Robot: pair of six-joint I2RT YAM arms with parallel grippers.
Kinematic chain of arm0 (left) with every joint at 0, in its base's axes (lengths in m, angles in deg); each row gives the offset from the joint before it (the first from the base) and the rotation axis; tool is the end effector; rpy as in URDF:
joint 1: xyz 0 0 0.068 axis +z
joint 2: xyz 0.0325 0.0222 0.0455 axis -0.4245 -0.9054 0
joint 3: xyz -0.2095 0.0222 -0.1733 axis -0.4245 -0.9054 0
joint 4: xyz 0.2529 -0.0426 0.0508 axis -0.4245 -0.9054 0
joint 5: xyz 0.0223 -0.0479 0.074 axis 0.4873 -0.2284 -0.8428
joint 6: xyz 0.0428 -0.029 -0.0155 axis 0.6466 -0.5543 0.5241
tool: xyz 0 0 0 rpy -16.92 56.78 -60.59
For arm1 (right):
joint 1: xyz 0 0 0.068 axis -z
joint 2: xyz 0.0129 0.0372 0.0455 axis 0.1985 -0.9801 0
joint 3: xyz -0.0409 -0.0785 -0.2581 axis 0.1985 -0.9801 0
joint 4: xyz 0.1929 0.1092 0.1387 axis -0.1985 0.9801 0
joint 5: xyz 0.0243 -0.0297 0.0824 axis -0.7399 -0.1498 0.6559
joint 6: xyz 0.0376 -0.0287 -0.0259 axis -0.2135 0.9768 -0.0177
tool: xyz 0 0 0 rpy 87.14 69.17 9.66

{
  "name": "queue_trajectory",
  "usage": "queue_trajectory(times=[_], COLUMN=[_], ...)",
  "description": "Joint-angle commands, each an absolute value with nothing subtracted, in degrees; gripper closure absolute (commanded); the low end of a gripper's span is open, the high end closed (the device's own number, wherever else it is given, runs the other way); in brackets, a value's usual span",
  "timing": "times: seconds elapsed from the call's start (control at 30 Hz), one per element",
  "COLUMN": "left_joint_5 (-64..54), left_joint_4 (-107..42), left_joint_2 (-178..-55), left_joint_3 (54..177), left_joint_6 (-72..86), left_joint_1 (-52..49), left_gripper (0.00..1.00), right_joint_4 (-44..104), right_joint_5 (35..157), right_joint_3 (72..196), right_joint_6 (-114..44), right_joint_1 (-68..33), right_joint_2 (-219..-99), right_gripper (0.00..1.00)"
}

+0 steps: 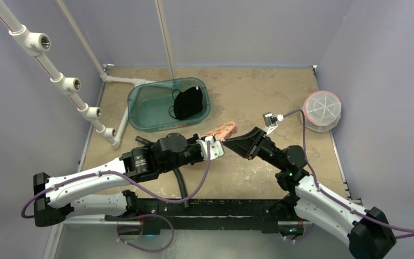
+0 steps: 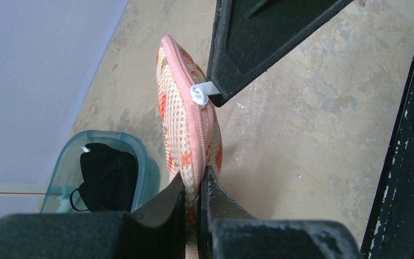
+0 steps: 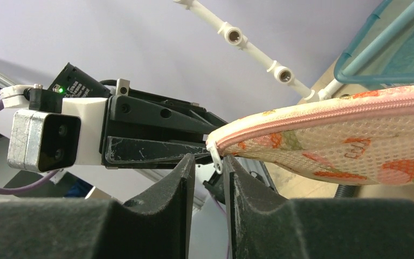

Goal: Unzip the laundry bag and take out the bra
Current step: Unzip the laundry bag at the center of the board.

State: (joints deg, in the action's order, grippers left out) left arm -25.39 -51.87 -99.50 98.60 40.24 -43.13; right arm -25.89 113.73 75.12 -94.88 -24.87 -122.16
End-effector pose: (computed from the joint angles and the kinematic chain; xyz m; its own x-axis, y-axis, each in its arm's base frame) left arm 0.0929 -0.2126 0.3478 0.1821 0.4968 -0.8485 0.8238 0.3941 0.4075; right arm 0.1282 0.1129 0.2879 -0.6207 0.5760 -0.5319 -0.6777 -0.0531 0.7334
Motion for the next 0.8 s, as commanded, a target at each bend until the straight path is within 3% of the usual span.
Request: queue_trajectory(times=[0.0, 0.53, 0.77], left_joint_5=[-24.9, -24.9, -26.1], left_joint_4=[-47.7, -47.7, -48.8], left_joint_2=[-98.7, -98.8, -98.4], left_joint_3=[99.9, 99.9, 99.8], left_joint_6=[40.5, 40.3, 40.3], left_joint_1=[-42.9, -42.9, -42.9], left_gripper=[1.00, 1.00, 1.00], right_joint_4=[-29.4, -26.8, -0.9], right_joint_5=[114.4, 114.2, 105.2], right_joint_3=[76.6, 76.4, 85.1], right_joint_6=[-95.1, -93.5, -75.2], right_joint_1=[-24.7, -24.7, -24.7], right_joint_2=[-122.3, -120.4, -114.9], right_gripper=[0.73, 1.00, 1.00])
